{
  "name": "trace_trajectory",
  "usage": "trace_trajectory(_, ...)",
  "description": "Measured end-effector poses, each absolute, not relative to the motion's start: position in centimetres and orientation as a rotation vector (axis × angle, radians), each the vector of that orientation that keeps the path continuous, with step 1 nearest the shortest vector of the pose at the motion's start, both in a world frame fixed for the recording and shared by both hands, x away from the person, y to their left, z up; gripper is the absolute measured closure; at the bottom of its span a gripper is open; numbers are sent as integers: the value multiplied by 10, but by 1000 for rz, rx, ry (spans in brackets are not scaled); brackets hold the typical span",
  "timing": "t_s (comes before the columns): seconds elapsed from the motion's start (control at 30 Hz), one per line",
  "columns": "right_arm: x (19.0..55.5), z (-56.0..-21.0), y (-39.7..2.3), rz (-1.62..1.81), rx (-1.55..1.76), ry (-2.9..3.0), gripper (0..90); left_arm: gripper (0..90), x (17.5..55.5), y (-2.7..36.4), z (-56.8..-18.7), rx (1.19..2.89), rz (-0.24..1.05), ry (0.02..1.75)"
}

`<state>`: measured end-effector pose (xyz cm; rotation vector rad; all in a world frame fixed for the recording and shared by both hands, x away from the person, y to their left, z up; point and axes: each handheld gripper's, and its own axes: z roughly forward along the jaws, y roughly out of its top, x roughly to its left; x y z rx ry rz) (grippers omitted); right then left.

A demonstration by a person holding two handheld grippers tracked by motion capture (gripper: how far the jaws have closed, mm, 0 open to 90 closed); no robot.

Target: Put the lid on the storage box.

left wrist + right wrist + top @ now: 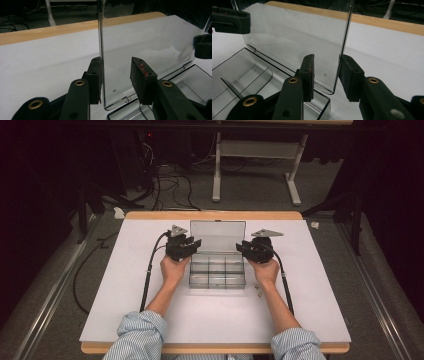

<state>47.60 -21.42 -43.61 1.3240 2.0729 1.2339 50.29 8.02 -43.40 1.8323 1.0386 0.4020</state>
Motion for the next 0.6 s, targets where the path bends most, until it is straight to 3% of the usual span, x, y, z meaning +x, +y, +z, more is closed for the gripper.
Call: trace_trajectory(0.6, 479, -443, -212, 1175, 1343, 2103, 663, 595, 506, 76, -443, 1880, 406, 1061)
